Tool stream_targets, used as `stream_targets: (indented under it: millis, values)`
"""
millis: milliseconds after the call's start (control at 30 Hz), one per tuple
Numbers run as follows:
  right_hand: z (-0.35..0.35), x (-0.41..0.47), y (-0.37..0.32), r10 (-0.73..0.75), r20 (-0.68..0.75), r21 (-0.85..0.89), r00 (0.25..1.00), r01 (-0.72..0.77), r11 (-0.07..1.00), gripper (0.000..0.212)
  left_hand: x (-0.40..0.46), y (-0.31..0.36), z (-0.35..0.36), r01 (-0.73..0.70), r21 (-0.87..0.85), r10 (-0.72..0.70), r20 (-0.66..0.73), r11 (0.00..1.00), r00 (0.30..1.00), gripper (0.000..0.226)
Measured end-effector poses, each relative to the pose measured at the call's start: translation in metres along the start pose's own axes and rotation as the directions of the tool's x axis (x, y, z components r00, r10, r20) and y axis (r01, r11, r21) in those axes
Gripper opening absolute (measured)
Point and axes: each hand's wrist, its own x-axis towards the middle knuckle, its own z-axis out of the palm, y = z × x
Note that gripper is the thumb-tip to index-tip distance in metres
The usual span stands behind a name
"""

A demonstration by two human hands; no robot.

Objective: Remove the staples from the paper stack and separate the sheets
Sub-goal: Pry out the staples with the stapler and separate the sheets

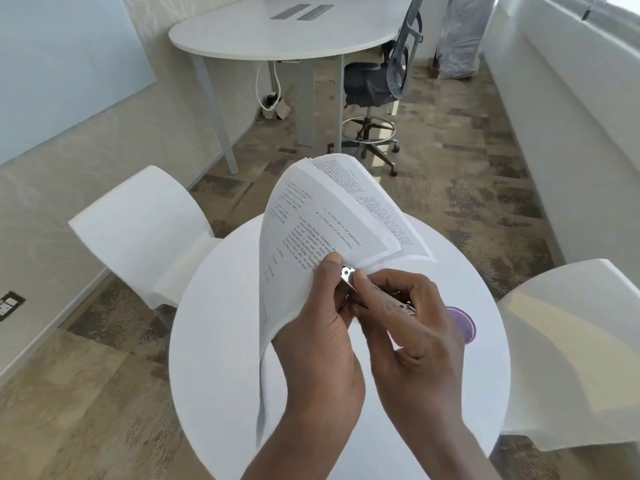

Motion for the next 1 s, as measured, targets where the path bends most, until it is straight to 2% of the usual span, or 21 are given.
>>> stream_targets:
  millis: [67, 167, 233, 333, 467, 533, 600, 633, 700, 767, 900, 1000]
  values:
    - [0.001, -0.003, 0.002, -0.017, 0.005, -0.049, 1.0, 0.017, 0.999, 0.044, 0.0, -0.001, 0.0, 0.0, -0.022, -0.001, -0.019, 1.0, 1.0, 0.024]
    - [0.002, -0.005, 0.006, -0.079, 0.013, -0.168, 0.997, 0.08, 0.982, 0.045, 0.0, -0.002, 0.0, -0.002, -0.042, 0.002, 0.007, 0.999, 1.0, 0.018]
    - [0.003, -0.006, 0.009, -0.129, 0.018, -0.227, 0.991, 0.13, 0.965, 0.041, 0.0, -0.003, 0.001, 0.0, -0.055, 0.0, 0.011, 0.998, 1.0, 0.025]
    - [0.007, -0.01, 0.016, -0.183, 0.032, -0.247, 0.983, 0.186, 0.951, 0.034, 0.003, -0.005, -0.001, 0.016, -0.052, -0.015, 0.014, 0.999, 1.0, 0.033]
    - [0.013, -0.017, 0.023, -0.23, 0.024, -0.238, 0.973, 0.229, 0.944, 0.026, 0.006, -0.006, -0.001, 0.123, -0.074, -0.125, -0.022, 0.99, 0.992, 0.044]
    - [0.013, -0.019, 0.023, -0.236, -0.001, -0.227, 0.972, 0.229, 0.946, 0.025, 0.008, -0.006, -0.001, 0.13, -0.074, -0.131, -0.016, 0.989, 0.991, 0.033]
    - [0.011, -0.016, 0.02, -0.189, -0.049, -0.2, 0.981, 0.176, 0.964, 0.026, 0.01, -0.005, -0.001, 0.104, -0.076, -0.103, 0.019, 0.992, 0.994, 0.012]
    - [0.009, -0.013, 0.018, -0.137, -0.079, -0.181, 0.987, 0.121, 0.976, 0.03, 0.011, -0.004, -0.001, 0.089, -0.083, -0.086, 0.044, 0.993, 0.995, 0.009]
    - [0.005, -0.006, 0.015, -0.012, -0.114, -0.098, 0.993, 0.001, 0.995, 0.041, 0.013, -0.005, -0.002, 0.078, -0.104, -0.068, 0.099, 0.992, 0.993, 0.012]
    - [-0.001, -0.001, 0.011, 0.06, -0.085, -0.024, 0.995, -0.062, 0.998, 0.042, 0.012, -0.006, -0.003, 0.064, -0.109, -0.049, 0.139, 0.992, 0.989, 0.015]
    - [-0.009, 0.005, 0.004, 0.079, -0.038, -0.014, 0.996, -0.08, 0.997, 0.037, 0.013, -0.008, -0.004, -0.031, -0.11, 0.052, 0.194, 0.993, 0.98, 0.022]
    - [-0.013, 0.009, -0.001, 0.062, -0.039, -0.071, 0.997, -0.065, 0.995, 0.032, 0.015, -0.009, -0.004, -0.079, -0.096, 0.097, 0.206, 0.992, 0.974, 0.042]
